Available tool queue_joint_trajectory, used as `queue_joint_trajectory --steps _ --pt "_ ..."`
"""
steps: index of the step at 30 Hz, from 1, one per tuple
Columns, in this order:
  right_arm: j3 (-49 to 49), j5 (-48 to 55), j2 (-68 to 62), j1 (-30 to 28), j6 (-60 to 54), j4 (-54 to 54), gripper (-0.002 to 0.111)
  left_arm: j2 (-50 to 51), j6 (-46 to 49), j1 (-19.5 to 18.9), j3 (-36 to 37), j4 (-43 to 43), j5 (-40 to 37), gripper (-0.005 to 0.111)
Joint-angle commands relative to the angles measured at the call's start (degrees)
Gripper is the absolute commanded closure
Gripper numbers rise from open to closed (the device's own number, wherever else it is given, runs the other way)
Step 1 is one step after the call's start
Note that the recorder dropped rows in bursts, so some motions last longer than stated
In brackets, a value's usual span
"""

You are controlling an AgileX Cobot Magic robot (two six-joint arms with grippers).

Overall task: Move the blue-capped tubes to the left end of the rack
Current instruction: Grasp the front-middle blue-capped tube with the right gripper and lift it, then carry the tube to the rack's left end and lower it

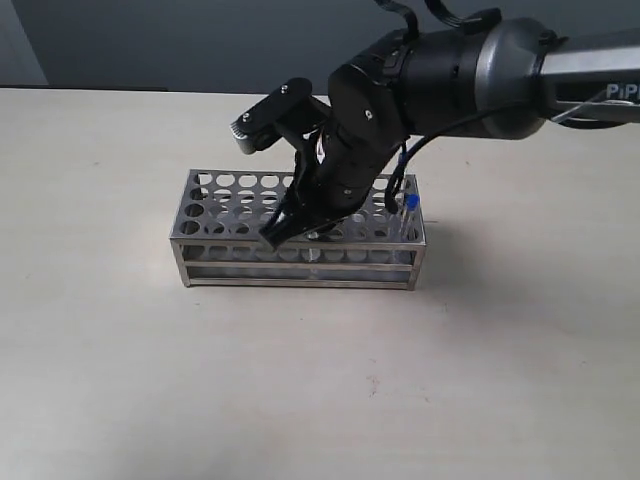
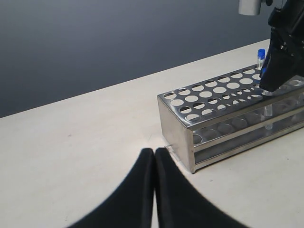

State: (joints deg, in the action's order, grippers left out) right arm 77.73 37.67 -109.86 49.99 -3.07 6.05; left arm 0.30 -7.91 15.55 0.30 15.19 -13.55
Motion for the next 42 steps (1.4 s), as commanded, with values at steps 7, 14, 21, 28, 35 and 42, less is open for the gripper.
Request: queue_joint_trajectory --steps 7,14,21,28,35,42 --pt "0.31 -0.67 2.37 -0.02 0.73 1.58 0.108 -0.30 -0.27 0.63 -0.30 -0.02 0.26 0.106" --pt "0.31 -1.49 8.75 0.30 0.73 1.38 0.108 -0.30 -0.27 0.63 -0.30 -0.02 0.26 0.106" --pt "0.31 -1.60 13.15 0.30 0.73 1.08 0.108 -0.30 -0.27 0.63 -0.30 -0.02 0.26 0.106" --pt "0.78 -8.53 13.26 0.30 0.73 -2.89 0.108 -0.30 -0.27 0.63 -0.30 -0.02 0.26 0.106" --pt "14.47 -0.96 4.19 0.30 -4.90 -6.92 0.108 -0.30 -0.27 0.63 -0.30 -0.02 0.26 0.106" --pt "34.82 10.60 -9.31 0.30 -11.42 -14.16 0.108 -0.30 -0.27 0.63 -0.30 -0.02 0.26 0.106"
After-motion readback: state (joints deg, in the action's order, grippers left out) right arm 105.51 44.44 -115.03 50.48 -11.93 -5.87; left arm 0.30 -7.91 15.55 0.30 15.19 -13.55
